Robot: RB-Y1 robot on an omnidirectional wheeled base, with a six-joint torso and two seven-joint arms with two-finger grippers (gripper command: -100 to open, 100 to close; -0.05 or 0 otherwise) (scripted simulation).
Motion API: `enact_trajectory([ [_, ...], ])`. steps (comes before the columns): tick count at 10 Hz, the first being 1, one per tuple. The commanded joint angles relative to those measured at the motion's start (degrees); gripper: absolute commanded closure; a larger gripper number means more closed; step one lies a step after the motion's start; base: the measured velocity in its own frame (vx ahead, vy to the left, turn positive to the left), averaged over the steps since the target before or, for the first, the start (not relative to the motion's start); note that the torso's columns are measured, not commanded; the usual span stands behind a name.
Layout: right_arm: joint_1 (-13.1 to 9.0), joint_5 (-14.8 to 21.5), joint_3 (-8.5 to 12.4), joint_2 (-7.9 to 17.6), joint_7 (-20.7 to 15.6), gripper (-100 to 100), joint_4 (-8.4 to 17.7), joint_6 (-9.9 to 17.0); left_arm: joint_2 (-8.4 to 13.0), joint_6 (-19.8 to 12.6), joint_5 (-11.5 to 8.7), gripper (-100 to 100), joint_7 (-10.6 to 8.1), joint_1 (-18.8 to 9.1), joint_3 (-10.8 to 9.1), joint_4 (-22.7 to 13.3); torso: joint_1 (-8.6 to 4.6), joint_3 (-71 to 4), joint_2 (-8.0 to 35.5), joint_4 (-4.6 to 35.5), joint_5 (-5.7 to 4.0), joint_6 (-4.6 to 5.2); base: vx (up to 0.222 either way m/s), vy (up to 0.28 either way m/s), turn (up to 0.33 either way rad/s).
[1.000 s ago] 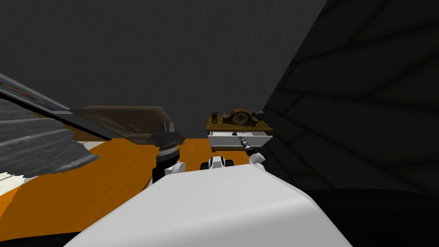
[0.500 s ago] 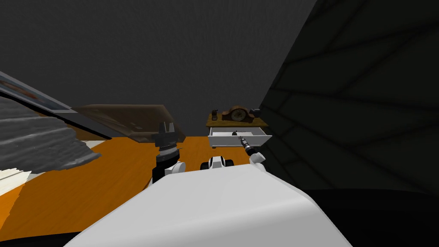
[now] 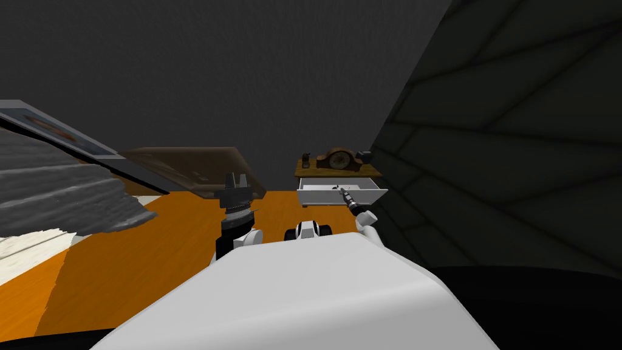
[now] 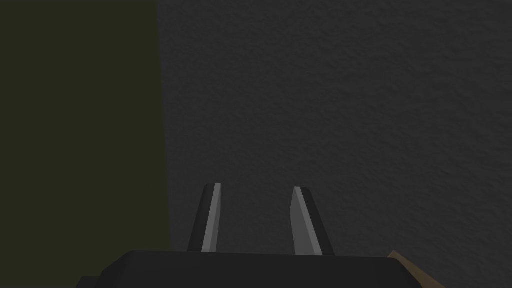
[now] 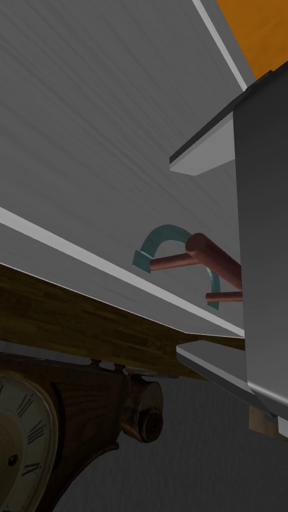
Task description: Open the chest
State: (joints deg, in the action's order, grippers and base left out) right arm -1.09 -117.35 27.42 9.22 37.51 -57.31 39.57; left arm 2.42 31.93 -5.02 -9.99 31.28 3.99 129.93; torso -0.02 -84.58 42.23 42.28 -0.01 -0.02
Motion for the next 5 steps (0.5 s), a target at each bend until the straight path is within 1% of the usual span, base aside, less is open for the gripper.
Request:
enact_trajectory([
  [1,-1.00,1.31,-1.15,2.15,4.31,-100,-1.58,-2.40,0.00,0.00,0.00,0,0.00,0.00,0.00,0.00,0.01,0.07,0.14,0.03,0.01,0.02,-0.062,0.033,0.040],
  [4,-2.90,2.71,-2.22,5.03,8.91,-100,-2.36,-5.04,0.00,0.00,0.00,0,0.00,-0.01,0.00,0.00,0.03,0.05,0.11,0.02,0.01,0.02,-0.075,0.041,0.044],
  [5,-2.90,2.71,-2.22,5.03,8.91,-100,-2.36,-5.04,0.00,0.00,0.00,0,0.00,-0.01,0.00,0.00,0.07,0.00,0.03,0.00,0.02,0.01,-0.053,0.038,0.014],
])
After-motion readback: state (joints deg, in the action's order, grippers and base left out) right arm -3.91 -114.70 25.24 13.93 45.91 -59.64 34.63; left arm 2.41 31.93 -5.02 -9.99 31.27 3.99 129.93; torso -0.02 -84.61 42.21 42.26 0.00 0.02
